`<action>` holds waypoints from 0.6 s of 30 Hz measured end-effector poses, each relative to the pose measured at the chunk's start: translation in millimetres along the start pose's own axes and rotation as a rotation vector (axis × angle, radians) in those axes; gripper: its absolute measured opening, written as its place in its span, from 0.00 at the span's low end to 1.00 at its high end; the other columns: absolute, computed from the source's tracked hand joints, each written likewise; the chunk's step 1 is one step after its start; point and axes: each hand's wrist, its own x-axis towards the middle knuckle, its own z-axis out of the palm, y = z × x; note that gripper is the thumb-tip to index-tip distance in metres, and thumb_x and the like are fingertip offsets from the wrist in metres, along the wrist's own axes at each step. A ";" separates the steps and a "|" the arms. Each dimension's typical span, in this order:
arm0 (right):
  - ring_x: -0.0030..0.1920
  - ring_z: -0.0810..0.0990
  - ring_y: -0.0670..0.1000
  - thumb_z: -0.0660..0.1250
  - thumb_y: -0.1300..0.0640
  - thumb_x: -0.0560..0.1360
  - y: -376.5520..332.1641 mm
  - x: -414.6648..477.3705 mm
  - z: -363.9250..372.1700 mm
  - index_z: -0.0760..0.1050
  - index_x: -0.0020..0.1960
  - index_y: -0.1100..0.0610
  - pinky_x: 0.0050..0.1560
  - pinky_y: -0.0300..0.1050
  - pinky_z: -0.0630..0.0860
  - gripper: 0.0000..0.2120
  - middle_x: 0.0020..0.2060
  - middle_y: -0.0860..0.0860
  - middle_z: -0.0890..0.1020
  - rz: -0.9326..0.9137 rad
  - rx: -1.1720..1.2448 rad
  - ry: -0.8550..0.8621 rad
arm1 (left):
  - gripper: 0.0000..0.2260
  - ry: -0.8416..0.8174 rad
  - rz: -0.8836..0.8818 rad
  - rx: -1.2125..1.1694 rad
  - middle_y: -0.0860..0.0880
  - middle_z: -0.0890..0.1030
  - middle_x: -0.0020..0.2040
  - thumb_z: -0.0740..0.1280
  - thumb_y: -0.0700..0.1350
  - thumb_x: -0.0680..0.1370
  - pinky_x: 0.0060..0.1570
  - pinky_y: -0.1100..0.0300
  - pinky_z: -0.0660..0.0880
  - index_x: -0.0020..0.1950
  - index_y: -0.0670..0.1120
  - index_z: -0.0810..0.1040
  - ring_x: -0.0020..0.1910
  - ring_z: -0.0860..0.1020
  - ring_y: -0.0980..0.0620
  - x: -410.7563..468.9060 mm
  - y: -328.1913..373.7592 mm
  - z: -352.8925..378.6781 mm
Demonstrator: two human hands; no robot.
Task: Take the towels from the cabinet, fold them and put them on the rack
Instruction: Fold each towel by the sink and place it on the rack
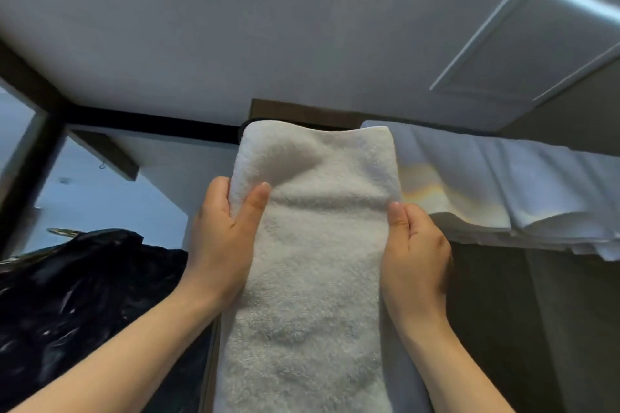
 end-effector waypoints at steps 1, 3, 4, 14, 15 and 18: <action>0.28 0.62 0.46 0.57 0.56 0.83 2.3 4.7 2.3 0.61 0.32 0.52 0.33 0.46 0.61 0.20 0.26 0.45 0.64 0.008 0.034 0.001 | 0.15 -0.003 0.011 0.026 0.48 0.77 0.39 0.61 0.60 0.78 0.31 0.61 0.71 0.46 0.48 0.71 0.34 0.74 0.54 4.6 2.4 1.9; 0.29 0.64 0.44 0.56 0.58 0.83 6.4 13.6 7.0 0.62 0.33 0.53 0.31 0.40 0.60 0.19 0.27 0.46 0.64 0.006 0.092 0.001 | 0.16 -0.012 0.006 0.046 0.48 0.75 0.38 0.58 0.62 0.78 0.33 0.58 0.70 0.46 0.49 0.70 0.31 0.72 0.57 13.7 5.1 5.0; 0.29 0.65 0.44 0.56 0.59 0.83 7.5 19.3 10.7 0.63 0.35 0.54 0.30 0.40 0.60 0.18 0.27 0.47 0.65 -0.001 0.126 0.009 | 0.15 -0.007 0.008 0.050 0.49 0.75 0.38 0.57 0.61 0.79 0.33 0.58 0.70 0.46 0.50 0.70 0.31 0.71 0.59 19.6 6.0 6.7; 0.36 0.76 0.39 0.61 0.72 0.75 13.7 73.9 29.4 0.80 0.50 0.55 0.37 0.30 0.70 0.15 0.40 0.46 0.82 -0.333 0.081 0.030 | 0.04 0.014 0.251 0.022 0.46 0.75 0.44 0.65 0.46 0.80 0.35 0.59 0.72 0.48 0.50 0.70 0.37 0.72 0.52 74.2 -3.4 14.5; 0.34 0.75 0.36 0.61 0.70 0.76 12.5 77.3 31.3 0.81 0.52 0.55 0.37 0.27 0.67 0.15 0.41 0.45 0.83 -0.337 0.070 0.019 | 0.04 -0.010 0.277 0.009 0.47 0.76 0.42 0.65 0.44 0.80 0.34 0.63 0.70 0.46 0.51 0.72 0.35 0.72 0.55 78.0 -6.4 14.3; 0.39 0.75 0.33 0.60 0.64 0.80 10.1 83.4 36.3 0.79 0.61 0.54 0.44 0.30 0.69 0.14 0.47 0.46 0.82 -0.313 0.038 -0.066 | 0.06 -0.066 0.275 -0.031 0.51 0.78 0.45 0.68 0.43 0.78 0.39 0.72 0.71 0.47 0.55 0.78 0.40 0.76 0.62 90.8 -14.7 13.1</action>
